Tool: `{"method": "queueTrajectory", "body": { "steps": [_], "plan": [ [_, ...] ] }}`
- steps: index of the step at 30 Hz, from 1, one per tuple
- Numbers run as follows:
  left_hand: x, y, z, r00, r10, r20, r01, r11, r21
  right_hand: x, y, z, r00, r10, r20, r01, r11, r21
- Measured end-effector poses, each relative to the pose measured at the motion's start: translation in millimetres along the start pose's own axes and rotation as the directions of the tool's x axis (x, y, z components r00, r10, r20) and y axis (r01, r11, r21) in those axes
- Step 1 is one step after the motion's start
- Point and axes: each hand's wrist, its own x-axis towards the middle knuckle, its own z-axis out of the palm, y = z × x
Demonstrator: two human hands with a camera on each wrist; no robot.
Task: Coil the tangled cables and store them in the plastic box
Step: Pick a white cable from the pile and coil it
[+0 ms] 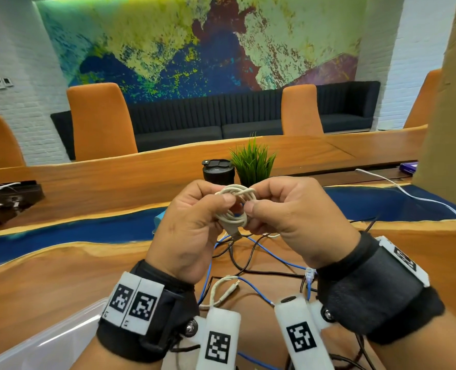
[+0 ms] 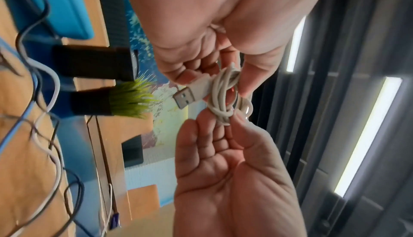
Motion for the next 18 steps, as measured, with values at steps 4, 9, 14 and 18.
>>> {"method": "queueTrajectory", "body": {
  "steps": [4,9,14,18],
  "plan": [
    [-1,-2,6,0.998,-0.055,0.027,0.06,0.975,-0.214,2,3,-2,0.999,0.019,0.032,-0.022,0.996,0.083],
    [-1,-3,7,0.982,-0.163,0.1,0.187,0.928,-0.322,4,5,-3,1.0,-0.029,0.012,0.027,0.993,0.115],
    [-3,1,8,0.967,-0.243,0.077,0.254,0.939,-0.231,5,8,-8,0.966,-0.256,-0.044,0.248,0.959,-0.14],
    [-5,1,10,0.975,-0.209,0.077,0.218,0.966,-0.138,4,4,-12,0.934,-0.357,-0.024,0.343,0.912,-0.225]
  ]
}}
